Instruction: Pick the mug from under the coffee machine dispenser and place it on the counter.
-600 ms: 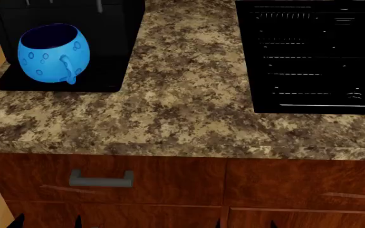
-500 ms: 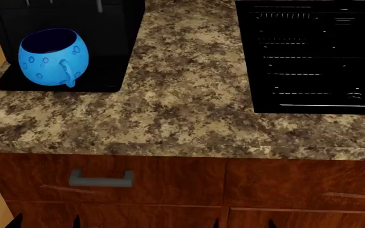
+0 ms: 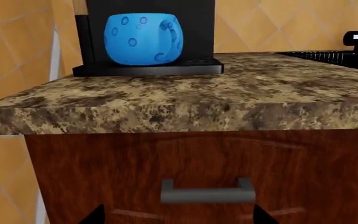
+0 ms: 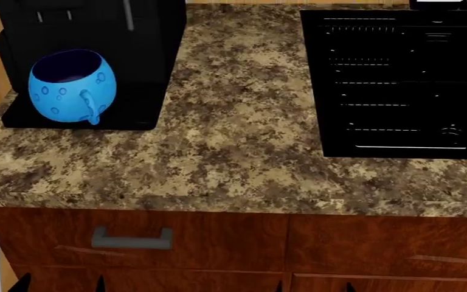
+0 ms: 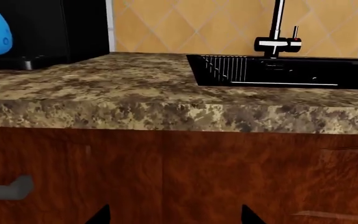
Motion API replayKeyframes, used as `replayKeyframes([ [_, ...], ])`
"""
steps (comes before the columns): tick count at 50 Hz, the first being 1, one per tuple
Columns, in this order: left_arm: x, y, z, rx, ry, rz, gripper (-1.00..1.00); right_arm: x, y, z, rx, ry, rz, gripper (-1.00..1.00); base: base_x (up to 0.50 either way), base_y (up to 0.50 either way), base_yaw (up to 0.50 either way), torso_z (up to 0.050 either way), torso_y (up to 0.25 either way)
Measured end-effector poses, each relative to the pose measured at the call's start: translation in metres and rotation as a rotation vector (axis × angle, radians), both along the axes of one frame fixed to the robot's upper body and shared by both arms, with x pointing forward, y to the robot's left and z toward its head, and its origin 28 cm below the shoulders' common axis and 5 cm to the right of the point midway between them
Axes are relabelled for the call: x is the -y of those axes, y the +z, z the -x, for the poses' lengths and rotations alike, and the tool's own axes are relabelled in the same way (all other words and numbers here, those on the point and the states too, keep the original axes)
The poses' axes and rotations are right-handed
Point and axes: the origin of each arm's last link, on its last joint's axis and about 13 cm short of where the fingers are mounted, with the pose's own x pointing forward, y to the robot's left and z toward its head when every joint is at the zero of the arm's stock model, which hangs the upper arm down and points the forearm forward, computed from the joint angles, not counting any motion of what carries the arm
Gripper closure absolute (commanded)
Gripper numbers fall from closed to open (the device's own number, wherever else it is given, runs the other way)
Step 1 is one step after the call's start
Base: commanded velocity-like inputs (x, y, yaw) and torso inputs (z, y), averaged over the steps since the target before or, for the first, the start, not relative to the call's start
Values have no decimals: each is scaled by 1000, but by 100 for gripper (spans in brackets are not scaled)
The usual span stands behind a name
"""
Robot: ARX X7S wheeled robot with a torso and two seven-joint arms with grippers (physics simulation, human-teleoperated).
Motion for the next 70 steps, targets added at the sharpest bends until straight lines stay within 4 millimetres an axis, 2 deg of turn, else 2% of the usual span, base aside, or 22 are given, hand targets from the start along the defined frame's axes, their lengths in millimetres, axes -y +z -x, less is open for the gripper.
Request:
replayKeyframes([
  [26,0,1,2,7,2,-3,-100,0,0,1,2,1,14,-100,0,0,0,49,0],
  [50,1,6,5,5,13,-3,-100,0,4,3,0,-7,12,-100,0,0,0,0,0],
  [60,-2,24,7,-21,35,-16,-100,3,23,8,6,-17,13,-100,0,0,0,0,0],
  [70,-3,67,14,-3,42,-2,-100,7,57,13,50,-15,21,-100,0,0,0,0,0],
])
